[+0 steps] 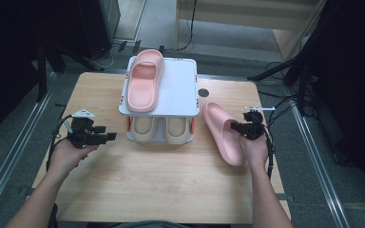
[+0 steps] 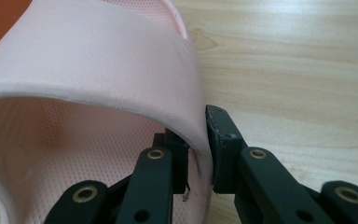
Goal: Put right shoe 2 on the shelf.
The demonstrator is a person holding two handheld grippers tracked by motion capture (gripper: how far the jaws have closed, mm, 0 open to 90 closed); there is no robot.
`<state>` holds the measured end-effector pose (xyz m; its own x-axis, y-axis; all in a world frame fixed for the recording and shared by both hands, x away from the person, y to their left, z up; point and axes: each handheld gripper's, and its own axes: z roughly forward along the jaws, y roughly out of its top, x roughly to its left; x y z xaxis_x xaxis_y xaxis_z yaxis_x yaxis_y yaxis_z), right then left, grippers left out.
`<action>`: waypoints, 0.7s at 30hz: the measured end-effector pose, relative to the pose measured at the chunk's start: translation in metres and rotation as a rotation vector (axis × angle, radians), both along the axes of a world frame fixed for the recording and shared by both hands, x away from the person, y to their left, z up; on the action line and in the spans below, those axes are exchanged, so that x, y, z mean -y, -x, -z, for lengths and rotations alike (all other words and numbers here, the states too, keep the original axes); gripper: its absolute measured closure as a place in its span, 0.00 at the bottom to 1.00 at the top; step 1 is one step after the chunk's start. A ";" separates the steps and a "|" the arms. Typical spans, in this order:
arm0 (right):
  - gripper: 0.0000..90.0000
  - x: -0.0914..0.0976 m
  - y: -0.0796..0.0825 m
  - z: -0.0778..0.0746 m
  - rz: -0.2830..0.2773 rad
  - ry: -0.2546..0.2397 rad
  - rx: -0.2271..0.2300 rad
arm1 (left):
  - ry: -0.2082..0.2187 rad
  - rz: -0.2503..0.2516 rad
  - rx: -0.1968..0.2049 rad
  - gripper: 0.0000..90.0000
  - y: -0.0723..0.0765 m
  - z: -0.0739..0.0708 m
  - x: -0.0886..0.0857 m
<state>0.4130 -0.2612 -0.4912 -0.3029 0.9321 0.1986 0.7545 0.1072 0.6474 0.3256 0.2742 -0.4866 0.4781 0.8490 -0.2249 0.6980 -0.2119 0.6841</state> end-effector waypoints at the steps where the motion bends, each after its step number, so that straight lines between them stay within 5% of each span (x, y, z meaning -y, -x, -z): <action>1: 0.90 -0.001 -0.001 -0.003 -0.001 0.007 0.006 | -0.002 0.001 -0.001 0.44 0.000 0.000 0.000; 12: 0.89 0.002 -0.018 -0.040 0.004 0.036 0.045 | 0.001 0.004 -0.005 0.44 -0.001 0.001 0.001; 21: 0.88 0.003 -0.034 -0.095 -0.013 0.070 0.077 | -0.004 0.014 -0.008 0.44 -0.001 0.002 0.003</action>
